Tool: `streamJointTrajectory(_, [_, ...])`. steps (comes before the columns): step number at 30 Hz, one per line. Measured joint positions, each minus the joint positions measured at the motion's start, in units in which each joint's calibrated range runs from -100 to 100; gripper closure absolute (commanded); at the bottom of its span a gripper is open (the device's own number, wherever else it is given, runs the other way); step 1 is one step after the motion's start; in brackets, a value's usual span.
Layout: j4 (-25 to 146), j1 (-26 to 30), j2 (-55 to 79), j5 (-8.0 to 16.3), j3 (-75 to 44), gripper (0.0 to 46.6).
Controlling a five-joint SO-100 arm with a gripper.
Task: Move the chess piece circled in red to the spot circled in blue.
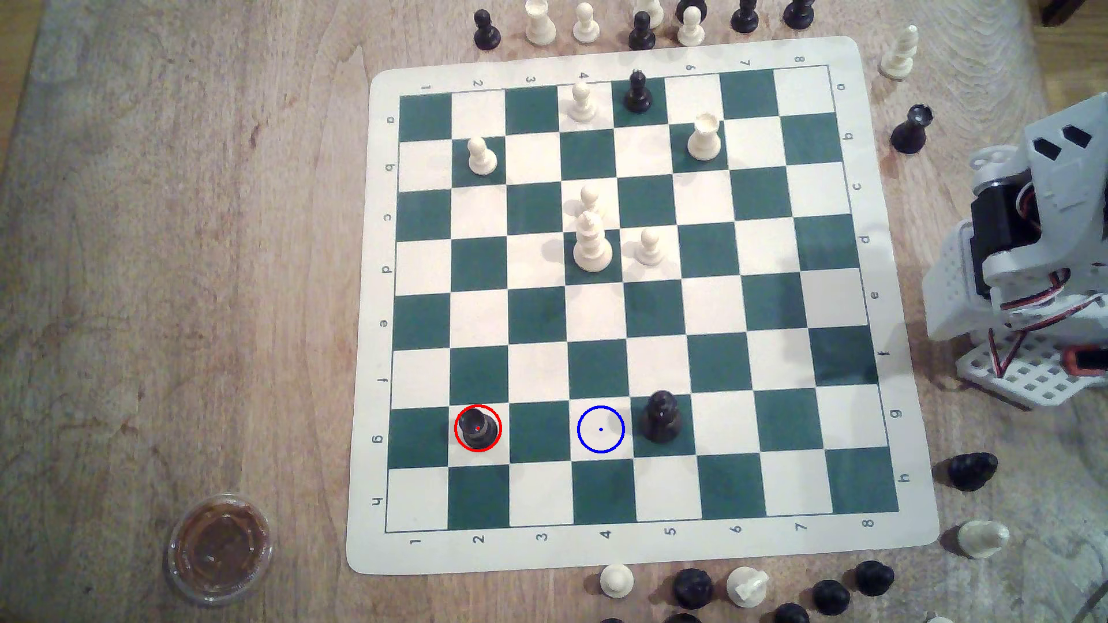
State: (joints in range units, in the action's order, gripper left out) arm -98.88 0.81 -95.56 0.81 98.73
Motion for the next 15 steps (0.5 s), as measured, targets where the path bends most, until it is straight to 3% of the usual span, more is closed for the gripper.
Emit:
streamJointTrajectory(5, [7.9,-0.3,0.0,0.0,0.0,46.4])
streamJointTrajectory(15, [64.9,-3.3,0.0,0.0,-8.6,46.4])
